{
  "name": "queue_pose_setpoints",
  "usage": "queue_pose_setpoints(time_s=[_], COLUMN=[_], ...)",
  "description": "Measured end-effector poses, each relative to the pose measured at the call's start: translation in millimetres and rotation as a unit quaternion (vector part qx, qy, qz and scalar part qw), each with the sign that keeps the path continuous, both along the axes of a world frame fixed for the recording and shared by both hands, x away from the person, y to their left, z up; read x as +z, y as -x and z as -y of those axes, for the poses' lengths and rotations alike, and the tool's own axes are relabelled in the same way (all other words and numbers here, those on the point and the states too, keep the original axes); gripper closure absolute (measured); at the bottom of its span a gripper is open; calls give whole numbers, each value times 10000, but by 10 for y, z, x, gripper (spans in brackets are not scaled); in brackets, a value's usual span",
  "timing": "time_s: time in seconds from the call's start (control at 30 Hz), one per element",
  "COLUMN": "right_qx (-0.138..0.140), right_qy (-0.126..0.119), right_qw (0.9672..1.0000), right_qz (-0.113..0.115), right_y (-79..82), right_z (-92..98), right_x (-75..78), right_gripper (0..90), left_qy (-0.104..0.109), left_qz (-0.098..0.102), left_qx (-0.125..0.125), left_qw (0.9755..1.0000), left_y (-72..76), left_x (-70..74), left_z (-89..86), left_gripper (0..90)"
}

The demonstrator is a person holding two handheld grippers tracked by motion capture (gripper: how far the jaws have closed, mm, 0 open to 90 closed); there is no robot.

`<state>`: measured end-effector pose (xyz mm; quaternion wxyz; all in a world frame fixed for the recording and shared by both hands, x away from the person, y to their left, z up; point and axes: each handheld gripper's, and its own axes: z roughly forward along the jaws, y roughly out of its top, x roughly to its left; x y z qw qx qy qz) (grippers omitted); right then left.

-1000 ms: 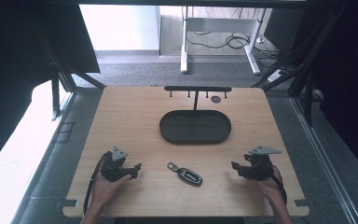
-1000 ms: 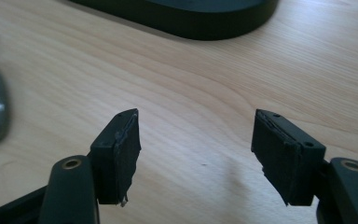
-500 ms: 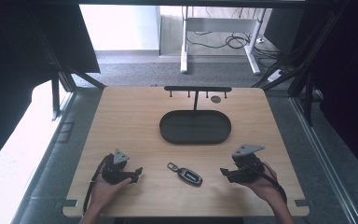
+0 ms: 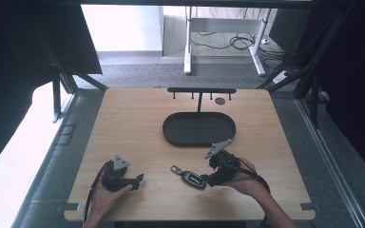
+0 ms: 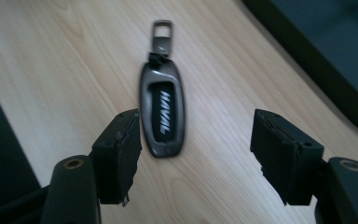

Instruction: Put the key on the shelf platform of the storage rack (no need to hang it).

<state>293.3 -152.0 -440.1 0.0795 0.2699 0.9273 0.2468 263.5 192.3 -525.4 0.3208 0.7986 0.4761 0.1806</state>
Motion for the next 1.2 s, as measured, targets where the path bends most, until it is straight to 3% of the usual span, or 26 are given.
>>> queue_pose_setpoints(time_s=[0.2, 0.4, 0.63, 0.87, 1.07, 1.2], right_qx=[350, 651, 573, 516, 660, 567], right_qy=[303, 696, 928, 1012, 1258, 1211], right_qw=[9988, 9951, 9932, 9915, 9873, 9875], right_qz=[-163, -283, -404, -633, -714, -830], right_y=[-12, 6, -120, -302, -294, -318], right_z=[-334, -578, -639, -654, -724, -703], right_x=[-63, -224, -418, -545, -617, -639], right_gripper=[344, 341, 342, 413, 480, 486], left_qy=[92, 77, 41, 62, 55, 32], left_qz=[8, -32, -52, -70, -45, -36], left_qx=[87, 72, 40, 68, 19, 11], left_qw=[9999, 9999, 10000, 9999, 10000, 10000], left_y=[24, 18, 21, 18, 19, 36], left_x=[16, 3, 6, 10, 32, 45], left_z=[-67, -55, -53, -63, -54, -46], left_gripper=[166, 166, 168, 168, 173, 173])
